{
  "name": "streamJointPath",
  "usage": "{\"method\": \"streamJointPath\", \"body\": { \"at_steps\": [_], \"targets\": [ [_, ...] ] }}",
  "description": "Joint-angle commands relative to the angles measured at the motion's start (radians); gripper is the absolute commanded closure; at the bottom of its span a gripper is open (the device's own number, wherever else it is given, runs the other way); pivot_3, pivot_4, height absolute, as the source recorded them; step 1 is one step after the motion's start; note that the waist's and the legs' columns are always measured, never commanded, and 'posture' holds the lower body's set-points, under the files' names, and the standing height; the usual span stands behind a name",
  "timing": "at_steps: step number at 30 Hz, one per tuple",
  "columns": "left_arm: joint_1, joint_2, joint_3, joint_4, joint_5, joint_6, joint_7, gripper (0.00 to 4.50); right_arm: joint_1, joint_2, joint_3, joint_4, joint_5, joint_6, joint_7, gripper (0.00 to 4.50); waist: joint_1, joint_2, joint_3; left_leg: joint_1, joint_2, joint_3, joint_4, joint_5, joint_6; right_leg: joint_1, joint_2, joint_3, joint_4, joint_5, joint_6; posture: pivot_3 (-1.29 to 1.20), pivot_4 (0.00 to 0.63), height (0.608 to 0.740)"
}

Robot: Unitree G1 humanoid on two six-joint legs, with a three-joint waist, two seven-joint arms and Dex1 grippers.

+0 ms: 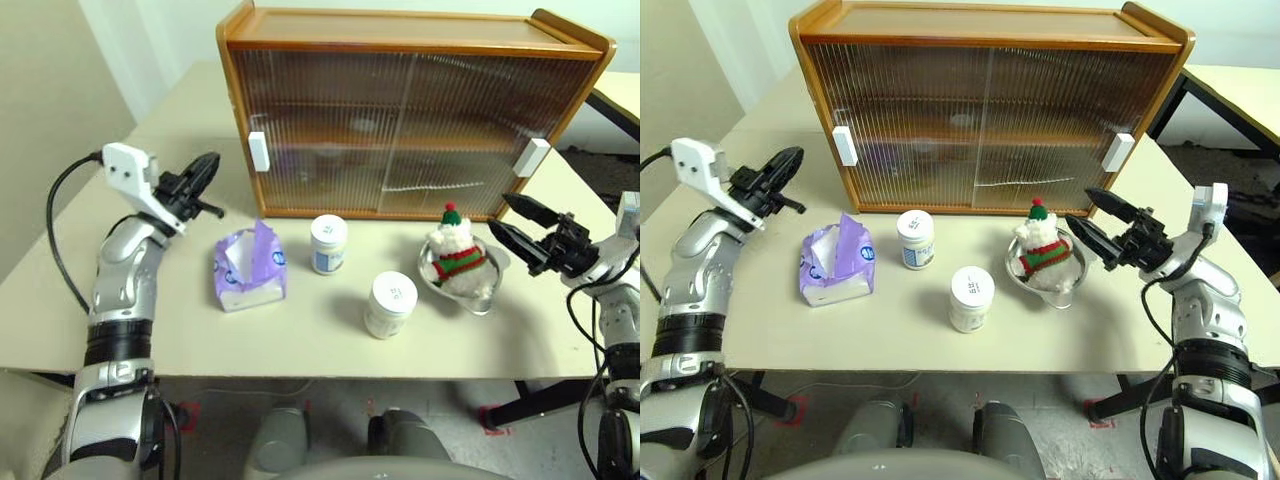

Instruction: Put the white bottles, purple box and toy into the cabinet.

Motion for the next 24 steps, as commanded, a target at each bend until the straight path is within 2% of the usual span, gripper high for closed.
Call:
{"method": "streamJointPath", "body": {
  "at_steps": [1,24],
  "targets": [
    [-0.034,-0.015,-0.051,0.026,0.051,0.005,0.003,4.49,0.0,0.009,0.019,-0.027,0.0,0.009,-0.017,0.0,-0.001,0.0,0.0,0.0,0.0,0.0,0.0,0.0,0.0,0.0,0.0,0.0,0.0,0.0,0.0,0.18,0.0,0.74],
    [-0.19,-0.105,-0.115,0.19,0.107,-0.045,-0.046,4.49,-0.02,-0.009,0.014,-0.029,0.019,0.023,-0.041,0.0,-0.008,0.0,0.0,0.0,-0.001,-0.002,0.001,0.002,0.004,0.0,0.001,0.0,0.0,0.0,0.0,0.16,0.0,0.74]
  ]
}}
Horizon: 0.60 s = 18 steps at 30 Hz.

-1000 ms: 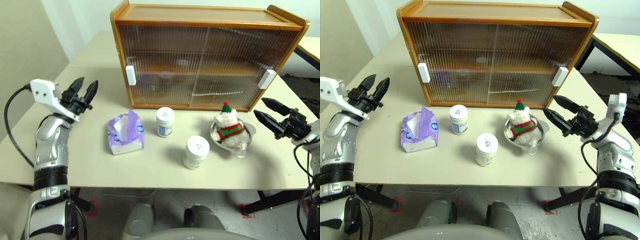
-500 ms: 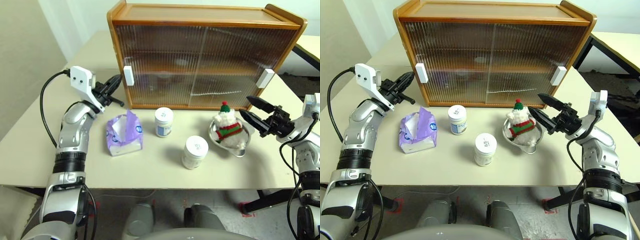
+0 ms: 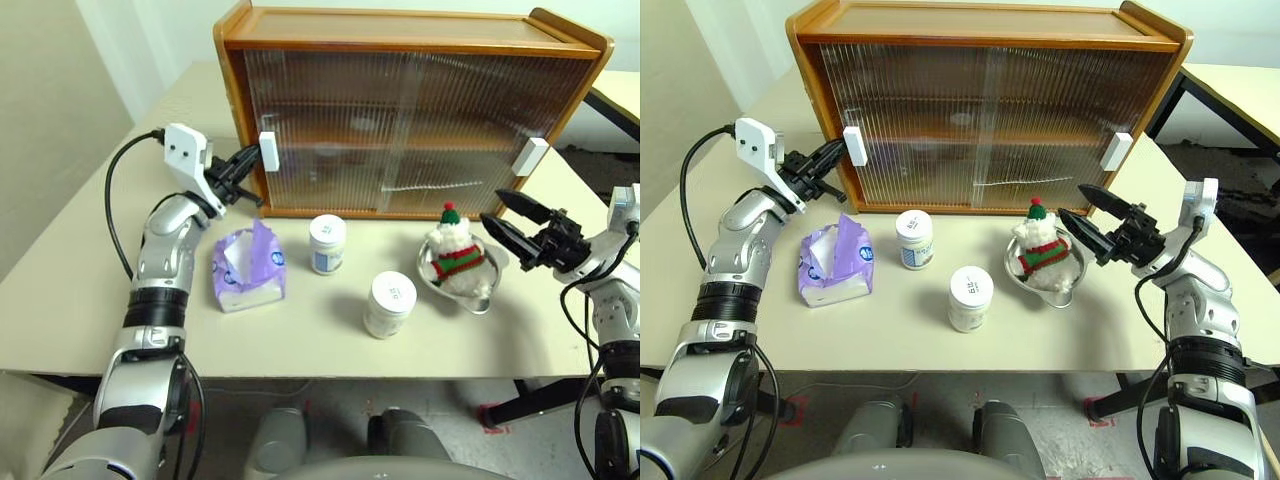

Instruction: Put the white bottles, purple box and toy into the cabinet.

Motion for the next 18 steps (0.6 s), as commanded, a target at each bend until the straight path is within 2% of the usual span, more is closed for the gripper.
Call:
{"method": "streamJointPath", "body": {
  "at_steps": [1,18],
  "targets": [
    [-0.035,-0.022,-0.035,0.038,0.021,-0.013,-0.017,4.49,-0.015,-0.011,0.0,-0.013,0.01,0.003,0.006,0.0,0.0,0.0,0.0,0.0,0.0,0.0,0.0,0.0,0.0,0.0,0.0,0.0,0.0,0.0,0.0,0.16,0.0,0.74],
    [-0.17,-0.168,-0.105,0.195,0.052,-0.052,-0.057,4.49,-0.037,-0.012,0.016,-0.027,0.009,0.022,0.047,0.0,0.0,0.0,0.0,-0.002,-0.001,-0.001,0.001,0.0,0.001,0.0,0.001,0.0,0.0,-0.001,0.001,0.14,0.0,0.74]
  ]
}}
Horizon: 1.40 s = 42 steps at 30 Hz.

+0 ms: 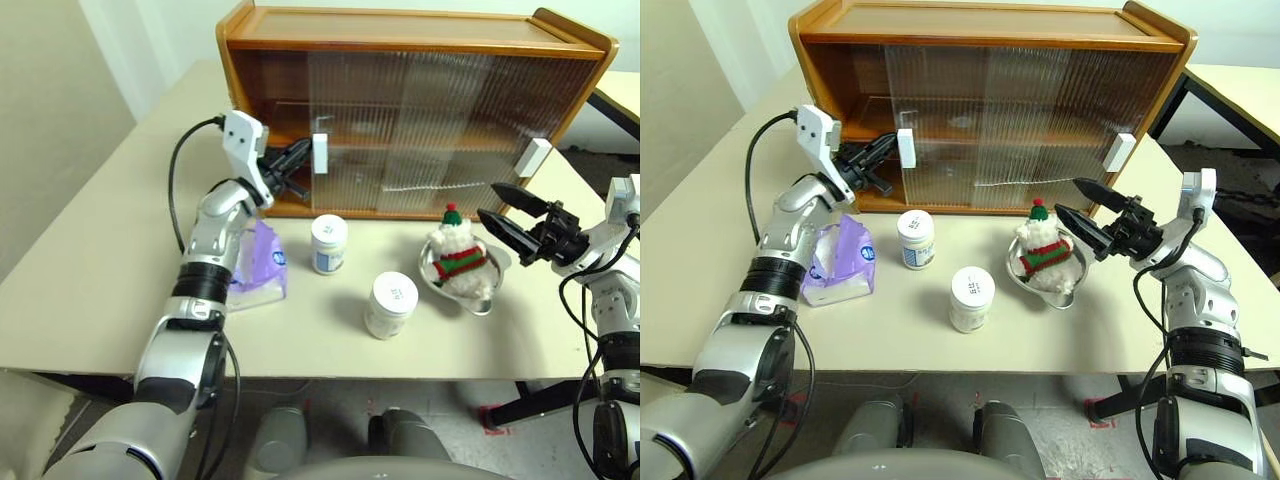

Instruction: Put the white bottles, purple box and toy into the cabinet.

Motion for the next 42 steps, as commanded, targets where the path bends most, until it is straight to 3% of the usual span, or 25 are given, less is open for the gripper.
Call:
{"method": "streamJointPath", "body": {
  "at_steps": [1,16,29,32,36,39,42],
  "targets": [
    [-0.026,-0.024,-0.021,0.046,0.015,-0.018,-0.02,4.49,0.001,-0.004,0.004,-0.023,0.007,-0.006,0.007,0.0,0.0,0.0,0.0,0.0,0.0,0.0,0.0,0.0,0.0,0.0,0.0,0.0,0.0,0.0,0.0,0.14,0.0,0.74],
    [-0.213,-0.15,-0.044,0.303,0.047,-0.112,-0.067,4.49,-0.006,0.013,0.006,-0.043,0.017,-0.011,-0.013,0.0,-0.011,0.0,0.001,-0.002,0.0,-0.002,0.005,0.0,0.0,0.0,0.001,0.0,0.0,-0.001,0.003,0.1,0.0,0.74],
    [-0.215,-0.159,-0.02,0.287,0.041,-0.118,-0.093,4.49,-0.016,0.015,0.018,-0.041,0.016,-0.016,-0.018,0.0,-0.029,0.0,0.002,-0.004,0.0,-0.006,0.009,0.0,0.0,0.0,0.002,-0.001,0.003,-0.001,0.004,0.11,0.0,0.74],
    [-0.19,-0.14,-0.009,0.218,0.026,-0.095,-0.091,4.49,-0.019,0.015,0.019,-0.037,0.018,-0.017,-0.018,0.0,-0.03,0.0,0.002,-0.004,0.0,-0.006,0.009,0.0,0.0,0.0,0.002,-0.001,0.003,-0.001,0.004,0.12,0.0,0.74],
    [-0.064,-0.069,0.0,-0.075,-0.06,0.085,-0.146,4.49,-0.029,0.019,0.027,-0.016,0.01,-0.025,-0.01,0.0,-0.045,0.002,0.002,-0.003,0.0,-0.005,0.009,0.0,0.0,0.0,0.002,0.0,0.005,-0.001,0.004,0.12,0.0,0.74],
    [0.065,0.024,0.022,-0.332,-0.134,0.261,-0.146,3.86,-0.034,0.029,0.037,-0.009,0.008,-0.024,-0.005,0.0,-0.061,0.003,0.003,-0.001,0.001,-0.006,0.009,0.0,0.0,0.0,0.002,0.001,0.01,-0.003,0.001,0.14,0.0,0.74],
    [0.182,0.106,0.071,-0.526,-0.214,0.384,-0.135,2.74,-0.03,0.042,0.045,-0.015,0.009,-0.023,-0.004,0.0,-0.061,0.003,0.005,0.001,0.003,-0.008,0.009,0.0,0.0,0.0,0.002,0.0,0.014,-0.004,0.001,0.16,0.0,0.74]
  ]
}}
